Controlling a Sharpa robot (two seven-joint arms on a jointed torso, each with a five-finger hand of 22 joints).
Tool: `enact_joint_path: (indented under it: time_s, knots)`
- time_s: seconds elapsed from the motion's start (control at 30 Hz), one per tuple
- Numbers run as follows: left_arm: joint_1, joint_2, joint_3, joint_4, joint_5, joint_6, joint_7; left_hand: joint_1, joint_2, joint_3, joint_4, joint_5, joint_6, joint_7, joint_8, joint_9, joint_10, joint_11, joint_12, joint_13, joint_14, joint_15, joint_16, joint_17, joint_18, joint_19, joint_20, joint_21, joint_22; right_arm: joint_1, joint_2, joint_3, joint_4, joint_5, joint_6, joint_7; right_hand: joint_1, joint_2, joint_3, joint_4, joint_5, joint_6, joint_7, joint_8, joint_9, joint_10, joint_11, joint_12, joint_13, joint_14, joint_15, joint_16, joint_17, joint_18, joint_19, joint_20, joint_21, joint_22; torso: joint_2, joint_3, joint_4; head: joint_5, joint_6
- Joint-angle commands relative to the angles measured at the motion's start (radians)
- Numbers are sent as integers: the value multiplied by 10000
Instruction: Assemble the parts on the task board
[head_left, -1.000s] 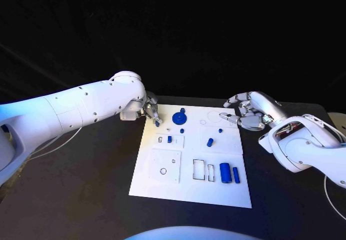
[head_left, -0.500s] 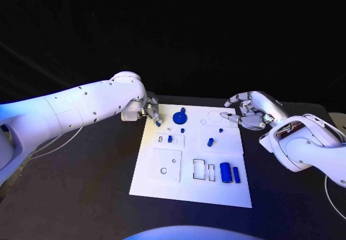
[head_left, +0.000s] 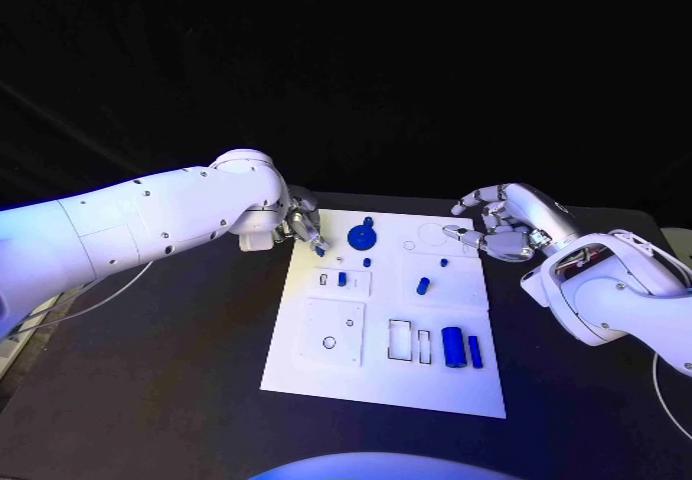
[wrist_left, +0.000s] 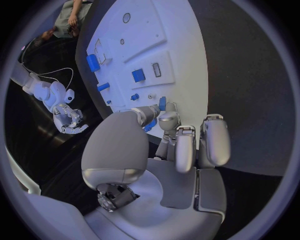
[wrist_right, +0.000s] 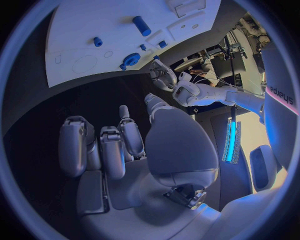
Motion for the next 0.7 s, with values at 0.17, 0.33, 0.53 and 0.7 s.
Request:
enact_joint_path:
  time_s: [0.17,0.33,0.53,0.7]
  knots:
    - [-114,-511,6,903,628,-1111,103,-238,-57,1989,-1819,140,103,-63,64,239,102,-12,29,-8,980,-81,-2,2420,-85,109,-19,52,50,-8,16,0,-20,15,-5,58,-29,54,-30,-8,43,-64,14,70,-12,-37,-10,-31,487,963,-55,-30,2328,67,-106,-11,-76,1100,4,-9,-9,0,1]
    - [-278,-842,4,1466,590,-1409,112,-354,-129,2125,-1895,313,150,-79,84,261,161,-31,45,3,983,-100,3,2428,-94,137,-39,76,93,-20,31,0,-40,51,37,71,-28,54,-29,-8,48,-65,14,71,-12,-72,-10,-68,450,926,-55,-89,2184,103,-186,-11,-237,1006,10,-18,-11,-44,-7]
    - [-478,-1067,2,1848,253,-1500,107,-482,-205,2225,-1967,603,195,-97,106,291,207,-49,42,-9,987,-118,10,2441,-101,157,-59,93,124,-41,43,0,-44,86,93,77,-21,64,-17,-11,65,-71,13,78,-13,-106,-12,-106,416,889,-58,-148,2047,139,-267,-13,-402,914,15,-33,10,-61,-29]
    - [-580,-1169,1,2001,-1,-1389,94,-521,-246,2273,-2030,792,220,-106,109,303,195,-59,-22,-97,985,-129,7,2434,-103,164,-69,100,137,-51,54,0,-54,279,126,173,20,90,58,-13,74,-104,-3,142,-22,-626,-33,-722,-154,665,-88,-542,1284,338,-749,-35,-1431,341,5,-26,2,-24,-13]
